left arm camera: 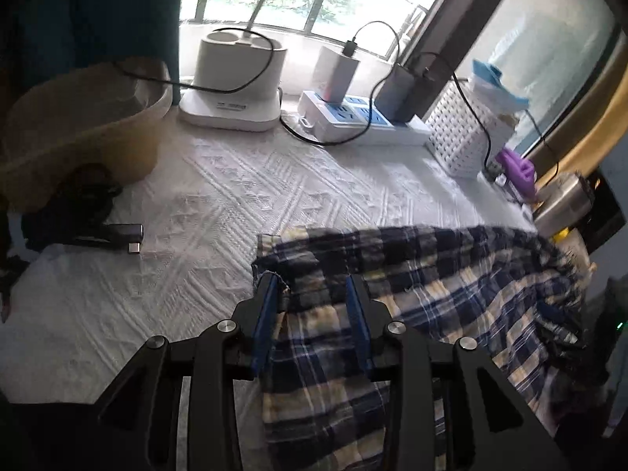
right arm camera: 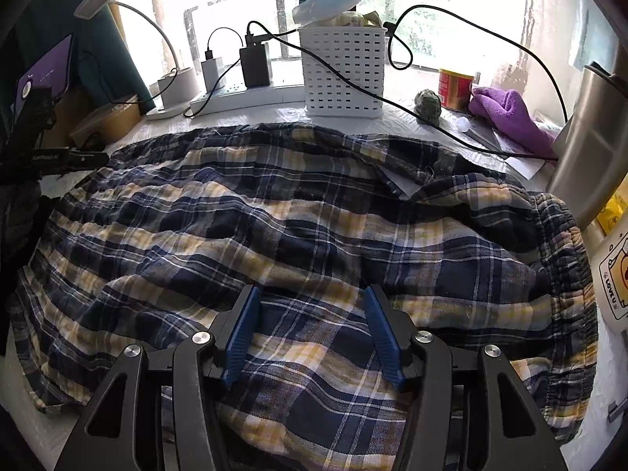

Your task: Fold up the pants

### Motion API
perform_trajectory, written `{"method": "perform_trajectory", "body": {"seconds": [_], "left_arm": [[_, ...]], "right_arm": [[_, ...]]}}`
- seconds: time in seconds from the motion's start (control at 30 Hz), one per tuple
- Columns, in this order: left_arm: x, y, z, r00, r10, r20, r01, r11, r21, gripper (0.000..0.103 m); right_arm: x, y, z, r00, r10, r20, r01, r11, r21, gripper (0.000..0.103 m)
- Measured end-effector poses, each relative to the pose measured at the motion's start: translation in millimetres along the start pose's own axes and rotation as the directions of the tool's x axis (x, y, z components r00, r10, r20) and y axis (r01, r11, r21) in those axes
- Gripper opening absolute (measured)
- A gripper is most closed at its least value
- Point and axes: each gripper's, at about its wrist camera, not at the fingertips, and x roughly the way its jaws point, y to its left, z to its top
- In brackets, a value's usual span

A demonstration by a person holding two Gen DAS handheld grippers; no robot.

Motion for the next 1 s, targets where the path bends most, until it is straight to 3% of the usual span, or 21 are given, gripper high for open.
{"method": "perform_trajectory", "body": {"seconds": [0.17,0.43,0.6,0.7,0.87,0.97,1.0], "left_arm": [[-1,7,-3,0.999,-0.043,-0.029,0.042,0.998,-0.050,0.035],[-9,-2,-10,0.997,-0.080,-0.019,0.080,0.997,-0.013,0.035],[2,24,3,0.987,-0.161,0.016,0.161,0.971,-0.177,0.035],[0,18,7,0.991,-0.124,0.046,0.130,0.981,-0.143,0.035],[-1,4,19,0.986,-0.153,0.070,0.158,0.985,-0.071,0.034],[-8,-7,20,0.990,-0.110,0.091,0.111,0.994,-0.010,0.003],[-9,-10,19,0.992,-0.073,0.100,0.073,0.997,0.009,0.003]], "right_arm": [[0,1,1,1.000,-0.002,0.000,0.002,1.000,0.000,0.057],[0,2,0,1.000,-0.004,0.000,0.004,1.000,-0.001,0.057],[0,1,0,1.000,-0.009,0.000,0.009,1.000,0.004,0.057],[-1,1,-1,1.000,-0.013,0.002,0.013,1.000,0.007,0.057],[-2,2,-1,1.000,-0.013,0.002,0.013,1.000,0.007,0.057],[-2,2,-1,1.000,-0.014,0.002,0.014,1.000,0.007,0.057],[-2,2,-1,1.000,-0.015,0.002,0.015,1.000,0.007,0.057]]}}
